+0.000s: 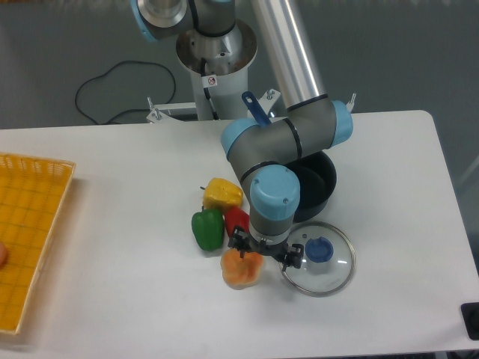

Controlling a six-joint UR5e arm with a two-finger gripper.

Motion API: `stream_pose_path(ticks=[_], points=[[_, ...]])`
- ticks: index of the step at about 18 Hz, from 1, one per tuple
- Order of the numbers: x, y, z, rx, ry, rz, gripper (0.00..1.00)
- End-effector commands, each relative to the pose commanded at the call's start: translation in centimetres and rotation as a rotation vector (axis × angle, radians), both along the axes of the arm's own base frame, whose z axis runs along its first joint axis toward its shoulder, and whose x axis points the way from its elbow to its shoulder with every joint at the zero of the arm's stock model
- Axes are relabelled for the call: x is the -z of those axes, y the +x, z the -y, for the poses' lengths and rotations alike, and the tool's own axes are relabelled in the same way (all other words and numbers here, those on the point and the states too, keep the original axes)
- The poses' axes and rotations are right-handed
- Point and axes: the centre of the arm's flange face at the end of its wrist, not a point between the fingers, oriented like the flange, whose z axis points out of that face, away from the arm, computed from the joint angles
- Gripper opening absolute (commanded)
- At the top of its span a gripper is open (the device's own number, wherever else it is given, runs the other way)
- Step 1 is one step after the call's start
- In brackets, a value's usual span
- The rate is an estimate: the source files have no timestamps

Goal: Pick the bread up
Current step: 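Move the gripper toward the orange bun beside the red pepper, then lower the open gripper around the orange bun and close it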

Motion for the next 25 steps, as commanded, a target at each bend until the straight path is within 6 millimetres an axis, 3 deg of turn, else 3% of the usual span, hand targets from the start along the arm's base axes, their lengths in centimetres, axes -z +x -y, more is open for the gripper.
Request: stream_pose_path(ticks=[5, 14, 25], points=[[1.2, 0.3, -0.2, 0.031, -0.011, 0.012, 0.75], [1.2, 0.4, -0.3, 0.043, -0.011, 0.012, 0.69], [1.9, 0.4, -0.4, 0.04, -0.021, 0.018, 0.51]])
